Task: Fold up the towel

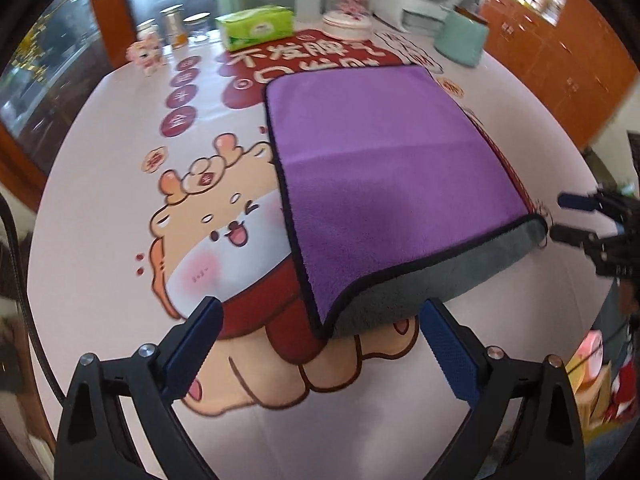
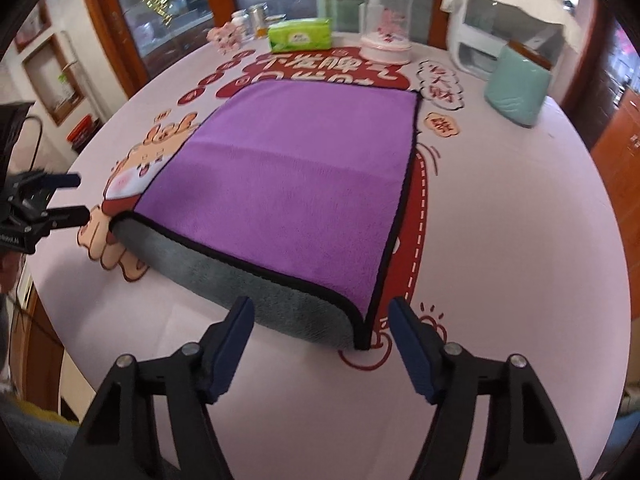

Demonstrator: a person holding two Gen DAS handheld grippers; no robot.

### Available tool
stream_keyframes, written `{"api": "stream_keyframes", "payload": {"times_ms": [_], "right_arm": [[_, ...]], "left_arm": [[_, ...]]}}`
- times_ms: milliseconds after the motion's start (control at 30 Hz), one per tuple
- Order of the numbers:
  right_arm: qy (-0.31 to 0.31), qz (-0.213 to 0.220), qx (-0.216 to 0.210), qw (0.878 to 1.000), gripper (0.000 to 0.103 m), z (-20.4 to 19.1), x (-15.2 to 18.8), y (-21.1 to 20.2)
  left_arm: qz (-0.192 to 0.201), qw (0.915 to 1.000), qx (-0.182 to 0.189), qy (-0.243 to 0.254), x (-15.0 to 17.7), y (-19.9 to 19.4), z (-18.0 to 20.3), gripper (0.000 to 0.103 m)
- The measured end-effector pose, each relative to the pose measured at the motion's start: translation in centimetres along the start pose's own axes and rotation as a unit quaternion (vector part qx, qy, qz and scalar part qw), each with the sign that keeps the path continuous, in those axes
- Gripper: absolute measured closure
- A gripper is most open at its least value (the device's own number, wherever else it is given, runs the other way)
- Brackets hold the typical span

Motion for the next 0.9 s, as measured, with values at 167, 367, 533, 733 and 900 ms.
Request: {"api": "stream_keyframes", "payload": {"times_ms": [167, 367, 533, 733, 900], "right_arm": [[-0.03, -0.028, -0.017, 0.999, 0.05, 0.8, -0.5, 1.7], [-0.049, -0.052, -0.035, 0.997, 0.059, 1.5, -1.0, 2.8], [-0.056, -0.067, -0.039, 0.995, 0.067, 2.1, -1.1, 3.4], [-0.071, -0.076, -0.047, 0.993, 0.073, 2.1, -0.7, 3.5], [-0.078, -0.08, -0.056, 0.992, 0.081, 2.1, -0.3, 3.5]], "left_arm": [[-0.005, 0.9986, 0.041, 0.034, -0.7, 1.3, 0.1, 0.008], [-0.022, 0.9959, 0.061, 0.063, -1.3, 2.8, 0.3, 0.014], [-0.029, 0.993, 0.088, 0.074, -1.7, 3.5, 0.4, 0.026], [-0.029, 0.9897, 0.106, 0.093, -2.3, 3.6, 1.1, 0.03], [-0.039, 0.9879, 0.114, 0.098, -2.4, 4.1, 1.3, 0.044]]}}
Point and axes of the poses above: each gripper's, at about its wrist camera, not at the fingertips, and y roughly the way its jaws point, z to its right, x to its underside, the point moved 1 cm from there along y, roughly the way its jaws point, and after that the axes turned 15 degrees about y, right-handed, at the moved point
